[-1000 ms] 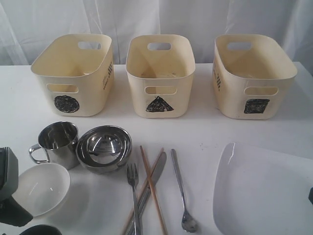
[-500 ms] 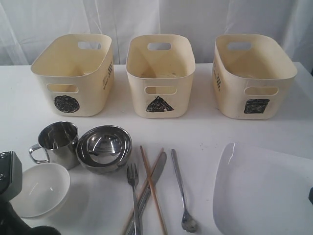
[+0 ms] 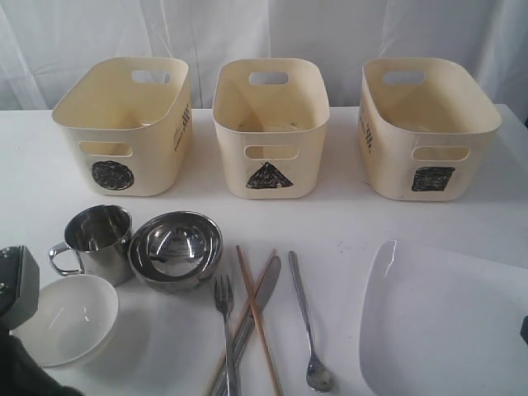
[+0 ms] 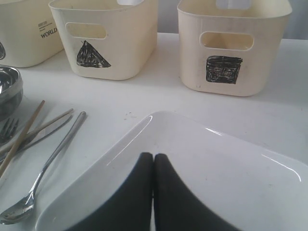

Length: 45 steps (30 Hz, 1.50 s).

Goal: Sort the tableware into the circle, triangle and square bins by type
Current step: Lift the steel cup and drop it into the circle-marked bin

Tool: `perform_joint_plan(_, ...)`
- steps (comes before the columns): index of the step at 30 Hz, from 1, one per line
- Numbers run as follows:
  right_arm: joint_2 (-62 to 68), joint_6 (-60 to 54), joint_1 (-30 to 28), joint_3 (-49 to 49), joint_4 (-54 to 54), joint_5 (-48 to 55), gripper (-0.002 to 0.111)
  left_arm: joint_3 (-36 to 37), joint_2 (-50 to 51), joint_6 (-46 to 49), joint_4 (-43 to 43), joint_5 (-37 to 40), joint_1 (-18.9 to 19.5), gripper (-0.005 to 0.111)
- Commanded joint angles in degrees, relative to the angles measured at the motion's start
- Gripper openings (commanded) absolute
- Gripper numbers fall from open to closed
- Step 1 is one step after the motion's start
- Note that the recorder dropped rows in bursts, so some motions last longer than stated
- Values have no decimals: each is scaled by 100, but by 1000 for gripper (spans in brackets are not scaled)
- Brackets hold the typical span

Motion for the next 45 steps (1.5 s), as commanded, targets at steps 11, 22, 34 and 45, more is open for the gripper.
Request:
perform_joint_plan(11,-33,5,19,3,-6,-75,0,-1913,-982,-342,-409,-1174,-30,0)
perform_joint_plan(22,-33,5,19,3,-6,-75,0,-5529,2889,-234,-452,-4462,-6,0)
perform_joint_plan(34,-33,123,19,3,-6,-75,0,-6919,4881,-683,-462,-4014,-18,31)
perform_joint_plan(45,-33,123,19,3,-6,-75,0,-6919,4502,-707,-598,-3611,-18,70)
